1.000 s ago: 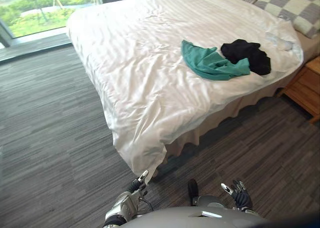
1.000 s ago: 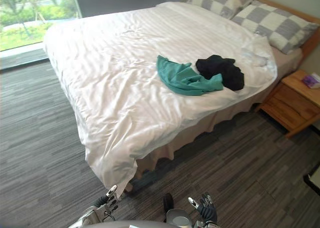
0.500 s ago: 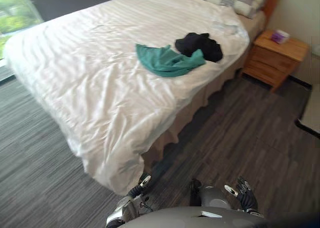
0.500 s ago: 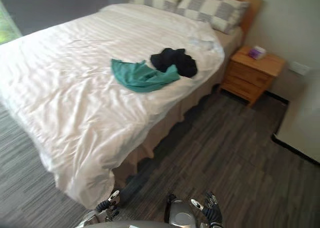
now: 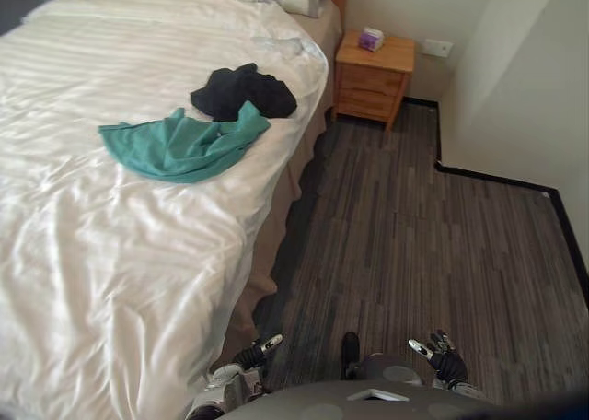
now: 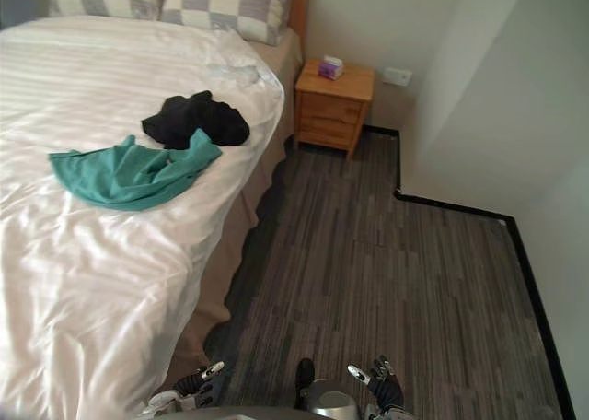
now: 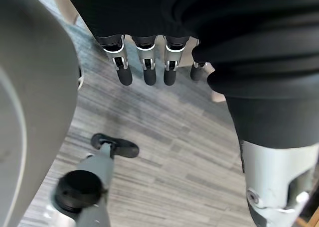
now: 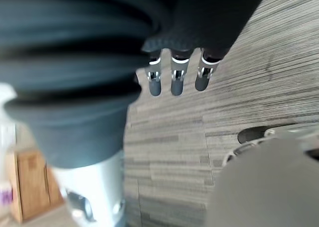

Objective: Tidy the bed and pick cloth on bed and put in laundry

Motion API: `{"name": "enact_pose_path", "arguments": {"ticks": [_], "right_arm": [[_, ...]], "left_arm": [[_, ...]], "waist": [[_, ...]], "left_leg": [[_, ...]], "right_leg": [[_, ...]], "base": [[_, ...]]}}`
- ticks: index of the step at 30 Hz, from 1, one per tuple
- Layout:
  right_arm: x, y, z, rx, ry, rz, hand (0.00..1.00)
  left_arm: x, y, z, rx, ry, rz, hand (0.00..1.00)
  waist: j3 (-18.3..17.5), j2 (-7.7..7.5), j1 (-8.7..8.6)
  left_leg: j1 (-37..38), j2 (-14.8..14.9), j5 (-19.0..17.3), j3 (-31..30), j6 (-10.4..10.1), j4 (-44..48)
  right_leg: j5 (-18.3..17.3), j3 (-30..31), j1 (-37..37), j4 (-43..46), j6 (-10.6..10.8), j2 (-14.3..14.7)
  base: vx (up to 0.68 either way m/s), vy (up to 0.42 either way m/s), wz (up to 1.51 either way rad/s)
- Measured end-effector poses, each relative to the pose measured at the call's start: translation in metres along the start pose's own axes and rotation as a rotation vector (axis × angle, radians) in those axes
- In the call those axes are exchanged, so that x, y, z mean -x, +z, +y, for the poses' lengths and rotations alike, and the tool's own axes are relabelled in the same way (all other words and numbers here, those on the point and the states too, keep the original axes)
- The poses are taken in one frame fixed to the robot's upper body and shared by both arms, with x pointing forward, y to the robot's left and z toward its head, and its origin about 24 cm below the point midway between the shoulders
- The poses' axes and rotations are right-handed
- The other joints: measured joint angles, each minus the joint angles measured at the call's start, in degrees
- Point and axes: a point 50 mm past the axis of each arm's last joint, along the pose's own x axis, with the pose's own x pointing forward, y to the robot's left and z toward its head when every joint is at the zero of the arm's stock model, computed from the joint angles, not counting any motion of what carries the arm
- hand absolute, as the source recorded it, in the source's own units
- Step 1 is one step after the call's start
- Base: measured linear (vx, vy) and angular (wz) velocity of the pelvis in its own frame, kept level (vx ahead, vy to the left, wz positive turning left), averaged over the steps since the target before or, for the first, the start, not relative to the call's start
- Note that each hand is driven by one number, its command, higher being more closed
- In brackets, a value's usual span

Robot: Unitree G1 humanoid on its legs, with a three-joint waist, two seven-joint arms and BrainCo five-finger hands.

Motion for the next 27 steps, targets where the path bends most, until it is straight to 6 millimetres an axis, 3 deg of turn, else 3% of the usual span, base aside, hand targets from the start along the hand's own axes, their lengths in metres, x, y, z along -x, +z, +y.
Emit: {"name": "enact_pose_path", "arguments": {"ticks": [2, 5, 6, 7, 9, 11, 13, 14, 15, 19, 20, 26, 27], "right_arm": [[0.002, -0.005, -0.002, -0.009, -0.011, 0.018, 0.00], [0.004, 0.000, -0.004, -0.005, -0.018, -0.011, 0.00], [0.004, 0.004, -0.002, -0.003, -0.013, -0.029, 0.00], [0.003, 0.005, 0.000, -0.003, -0.004, -0.034, 0.00], [-0.001, 0.012, 0.003, 0.016, 0.008, -0.047, 0.00], [-0.004, 0.016, 0.007, 0.034, 0.027, -0.055, 0.00], [-0.004, 0.017, 0.008, 0.053, 0.040, -0.055, 0.00], [-0.004, 0.018, 0.006, 0.062, 0.040, -0.064, 0.00], [-0.004, 0.016, 0.007, 0.065, 0.043, -0.058, 0.00], [0.001, 0.006, 0.013, 0.073, 0.063, -0.042, 0.00], [-0.003, 0.010, 0.010, 0.096, 0.053, -0.051, 0.00], [-0.003, 0.011, 0.010, 0.092, 0.050, -0.053, 0.00], [-0.003, 0.010, 0.011, 0.077, 0.039, -0.055, 0.00]], "left_arm": [[0.000, 0.001, 0.001, 0.007, 0.003, -0.012, 0.00], [0.002, 0.002, -0.001, 0.072, 0.010, -0.066, 0.00], [0.003, 0.003, 0.001, 0.100, 0.016, -0.089, 0.00], [0.004, 0.003, 0.002, 0.111, 0.021, -0.099, 0.00], [0.005, 0.002, 0.001, 0.134, 0.020, -0.115, 0.00], [0.005, 0.003, 0.001, 0.169, 0.021, -0.133, 0.00], [0.006, 0.003, 0.000, 0.180, 0.021, -0.142, 0.00], [0.006, 0.001, -0.002, 0.187, 0.018, -0.142, 0.00], [0.006, 0.001, 0.000, 0.195, 0.022, -0.145, 0.00], [0.008, -0.001, 0.010, 0.189, 0.052, -0.151, 0.00], [0.003, -0.010, 0.000, 0.209, 0.045, -0.037, 0.00], [0.003, -0.010, 0.000, 0.209, 0.046, -0.041, 0.00], [0.003, -0.009, 0.001, 0.208, 0.050, -0.058, 0.00]], "waist": [[0.16, -0.03, 0.19], [0.87, 0.58, -0.43], [1.30, -0.02, -0.57], [1.75, -0.62, -0.52], [1.70, 0.17, -0.34], [1.61, -0.12, 0.97], [1.22, 0.08, 1.66], [0.79, 0.80, 1.57], [0.57, 0.56, 1.87], [-2.24, -0.67, 1.94], [-3.67, 1.04, 3.81], [-3.24, 1.59, 3.81], [-2.91, 0.99, 3.93]], "left_leg": [[-0.22, 0.58, 0.02, 0.78, 0.04, 3.60], [-2.44, 3.69, 1.64, 1.47, 1.24, 17.03], [-4.45, 5.19, 4.21, -0.29, 3.03, 23.90], [-5.85, 5.56, 3.77, -2.26, 3.54, 26.06], [-9.05, 2.46, -1.17, -11.87, 3.81, 21.62], [-10.13, -0.08, -1.71, -19.90, 3.69, 13.84], [-10.60, 0.50, -0.61, -23.09, 3.33, 7.34], [-10.74, 1.59, 0.98, -23.52, 2.71, 4.14], [-10.25, 2.04, 0.61, -23.04, 0.86, 3.96], [-7.66, 0.93, 0.49, -19.44, 1.19, 1.21], [-4.28, 1.01, 2.26, -23.50, -0.31, -2.97], [-4.99, 0.85, 2.32, -23.58, -0.22, -2.85], [-5.84, 0.89, 2.44, -23.65, -0.07, -2.73]], "right_leg": [[-0.11, 0.22, -0.34, 1.49, 0.09, -0.50], [-2.31, 3.09, 0.20, 3.11, -0.15, -1.39], [-2.72, 4.69, 0.72, 3.09, -0.38, -2.30], [-3.02, 5.86, 0.66, 3.04, -0.71, -2.82], [-2.99, 10.15, 0.37, 2.15, -0.71, -2.86], [-2.45, 14.14, 0.88, 0.51, -0.18, -2.14], [-2.02, 16.97, 1.20, -1.21, 0.68, -0.12], [-1.82, 16.93, 1.27, -1.87, 0.99, 1.00], [-1.55, 17.04, 1.46, -2.29, 1.34, 1.23], [0.84, 12.71, 3.29, -4.68, 3.05, -0.40], [1.90, 7.59, 5.60, -7.45, 2.47, 0.50], [1.59, 6.36, 5.61, -7.43, 2.54, -0.10], [0.65, 5.24, 5.00, -7.41, 2.72, -0.56]], "base": [[0.07, 0.032, -0.36], [0.12, -0.002, -0.50], [0.15, -0.021, -0.50], [0.16, 0.014, -0.62], [0.13, 0.058, -0.79], [0.07, 0.089, -1.03], [0.00, 0.122, -1.01], [-0.01, 0.130, -0.83], [0.06, 0.118, -0.57], [0.14, 0.142, -0.33], [0.07, 0.064, -0.07], [0.00, 0.000, 0.07], [-0.04, -0.001, 0.30]]}}
